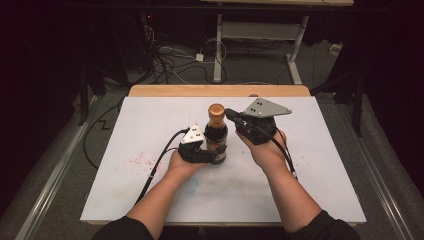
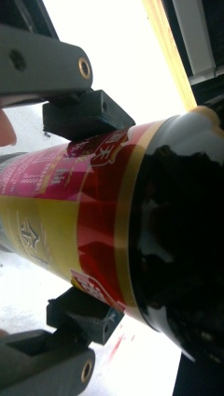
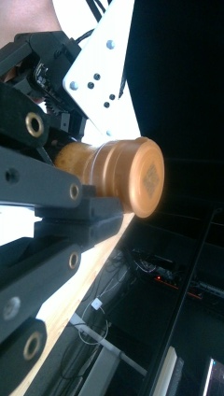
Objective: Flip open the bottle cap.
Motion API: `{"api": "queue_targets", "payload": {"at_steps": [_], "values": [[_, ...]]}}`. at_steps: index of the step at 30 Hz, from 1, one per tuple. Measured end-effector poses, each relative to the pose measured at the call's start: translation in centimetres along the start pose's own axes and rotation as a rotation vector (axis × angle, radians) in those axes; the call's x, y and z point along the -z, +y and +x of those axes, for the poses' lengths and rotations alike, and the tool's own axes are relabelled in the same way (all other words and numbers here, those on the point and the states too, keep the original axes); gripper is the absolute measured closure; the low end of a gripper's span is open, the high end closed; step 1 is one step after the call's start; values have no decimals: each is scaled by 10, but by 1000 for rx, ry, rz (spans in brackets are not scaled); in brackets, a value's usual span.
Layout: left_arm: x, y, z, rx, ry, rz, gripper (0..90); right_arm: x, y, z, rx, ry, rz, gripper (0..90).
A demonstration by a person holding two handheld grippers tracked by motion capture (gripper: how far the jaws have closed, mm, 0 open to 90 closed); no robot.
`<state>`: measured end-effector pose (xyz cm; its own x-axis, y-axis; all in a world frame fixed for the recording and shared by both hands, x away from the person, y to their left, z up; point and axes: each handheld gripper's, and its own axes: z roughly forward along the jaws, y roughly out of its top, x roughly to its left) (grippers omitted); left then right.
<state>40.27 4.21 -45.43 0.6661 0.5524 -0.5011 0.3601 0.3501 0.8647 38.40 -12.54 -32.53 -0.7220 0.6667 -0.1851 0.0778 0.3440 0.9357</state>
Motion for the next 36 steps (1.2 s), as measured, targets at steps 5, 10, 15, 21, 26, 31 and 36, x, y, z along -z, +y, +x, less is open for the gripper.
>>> {"api": "queue_targets", "payload": {"at_steps": [5, 10, 15, 21, 26, 31, 36], "values": [[0, 0, -1, -8, 12, -4, 291, 1, 2, 2, 16, -1, 10, 900], [-3, 1, -3, 15, 56, -15, 294, 1, 4, 2, 14, -2, 22, 900], [-2, 2, -3, -20, 57, 13, 296, 1, 5, 3, 17, -9, 29, 900], [-3, 2, -4, -29, 63, 17, 296, 1, 7, 4, 31, -9, 43, 900], [-4, 4, -4, -36, 68, 32, 295, 1, 11, 4, 71, -19, 71, 900], [0, 4, -3, -72, 40, 130, 297, 1, 13, 4, 57, -16, 81, 900], [-1, 5, -3, -75, 49, 142, 298, 1, 15, 5, 67, -33, 68, 900]]}}
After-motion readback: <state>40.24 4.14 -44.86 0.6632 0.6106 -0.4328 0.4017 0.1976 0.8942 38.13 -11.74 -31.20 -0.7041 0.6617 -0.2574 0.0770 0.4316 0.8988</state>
